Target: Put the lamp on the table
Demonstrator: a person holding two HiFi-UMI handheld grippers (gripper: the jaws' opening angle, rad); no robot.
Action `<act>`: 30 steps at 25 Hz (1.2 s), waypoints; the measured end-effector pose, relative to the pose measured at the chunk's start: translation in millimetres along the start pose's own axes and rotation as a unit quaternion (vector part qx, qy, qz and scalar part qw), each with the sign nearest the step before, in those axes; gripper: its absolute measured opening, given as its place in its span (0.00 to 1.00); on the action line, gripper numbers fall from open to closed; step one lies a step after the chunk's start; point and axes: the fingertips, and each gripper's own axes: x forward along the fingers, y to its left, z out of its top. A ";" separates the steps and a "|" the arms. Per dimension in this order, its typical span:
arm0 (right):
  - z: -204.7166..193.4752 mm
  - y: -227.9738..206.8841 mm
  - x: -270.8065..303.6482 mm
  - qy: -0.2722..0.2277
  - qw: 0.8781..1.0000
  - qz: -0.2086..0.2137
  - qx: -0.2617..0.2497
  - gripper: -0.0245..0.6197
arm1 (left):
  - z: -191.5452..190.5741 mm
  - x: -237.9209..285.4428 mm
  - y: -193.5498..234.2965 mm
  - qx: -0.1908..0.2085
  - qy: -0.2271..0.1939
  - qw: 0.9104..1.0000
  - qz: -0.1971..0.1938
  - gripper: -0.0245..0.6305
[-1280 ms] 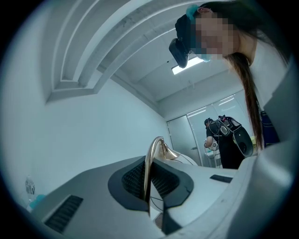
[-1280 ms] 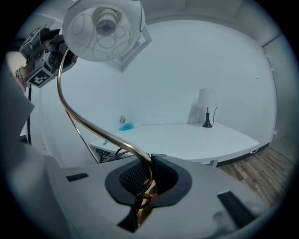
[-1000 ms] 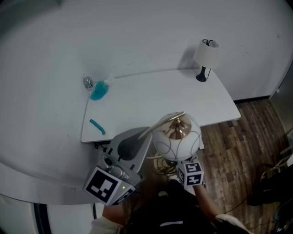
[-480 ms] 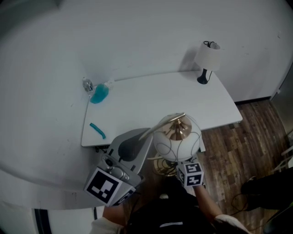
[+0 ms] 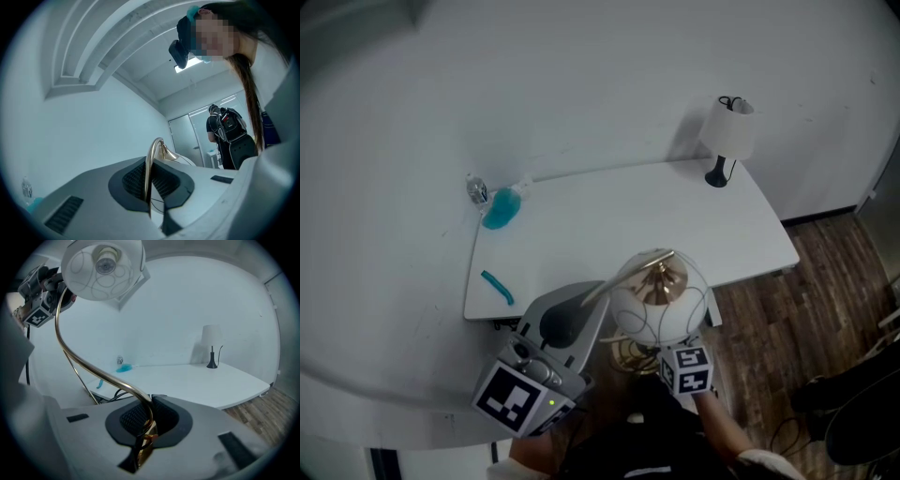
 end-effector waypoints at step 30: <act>51.9 -60.9 117.5 0.011 1.000 0.022 -0.003 0.06 | -32.3 108.1 91.8 -0.001 0.012 1.000 0.018 0.06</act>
